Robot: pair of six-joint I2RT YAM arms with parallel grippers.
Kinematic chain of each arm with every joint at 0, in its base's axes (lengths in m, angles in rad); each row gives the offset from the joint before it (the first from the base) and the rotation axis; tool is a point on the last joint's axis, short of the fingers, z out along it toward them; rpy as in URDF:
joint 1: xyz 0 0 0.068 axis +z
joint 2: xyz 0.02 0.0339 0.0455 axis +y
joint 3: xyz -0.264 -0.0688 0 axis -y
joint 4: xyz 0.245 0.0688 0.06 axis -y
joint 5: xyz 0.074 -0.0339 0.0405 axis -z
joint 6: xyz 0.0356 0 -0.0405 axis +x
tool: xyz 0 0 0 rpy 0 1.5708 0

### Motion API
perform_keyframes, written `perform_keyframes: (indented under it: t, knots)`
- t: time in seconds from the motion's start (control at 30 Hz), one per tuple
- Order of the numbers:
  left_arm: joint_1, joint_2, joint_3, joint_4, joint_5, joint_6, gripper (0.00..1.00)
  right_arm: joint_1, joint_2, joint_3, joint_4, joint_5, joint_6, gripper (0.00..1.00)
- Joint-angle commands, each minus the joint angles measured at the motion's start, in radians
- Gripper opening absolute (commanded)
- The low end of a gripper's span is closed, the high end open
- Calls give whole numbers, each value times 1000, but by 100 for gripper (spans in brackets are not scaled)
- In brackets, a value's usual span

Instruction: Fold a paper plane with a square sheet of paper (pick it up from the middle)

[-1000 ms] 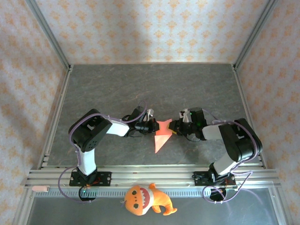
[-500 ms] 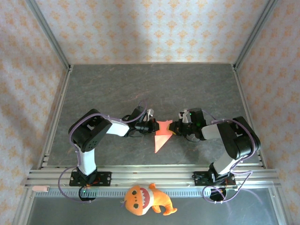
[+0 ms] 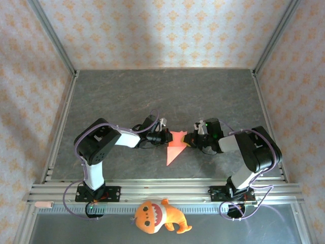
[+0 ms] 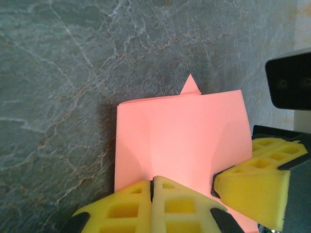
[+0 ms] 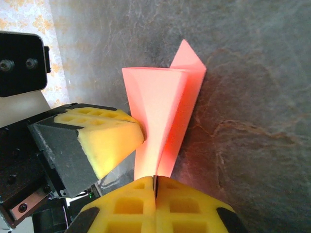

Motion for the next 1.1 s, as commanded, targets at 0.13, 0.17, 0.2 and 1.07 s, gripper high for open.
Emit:
perform_keyframes:
  t: [0.13, 0.17, 0.2, 1.07]
  knots:
    - [-10, -64, 33, -120, -92, 64, 11, 11, -46, -48, 98, 54, 100, 0]
    - [-9, -81, 33, -130, -104, 70, 14, 16, -51, -48, 103, 62, 110, 0]
    - [-10, -104, 31, -142, -123, 76, 18, 22, -59, -48, 104, 80, 119, 0]
    - [-510, -184, 87, -447, -954, 525, 49, 79, -128, -66, 176, 247, 311, 0]
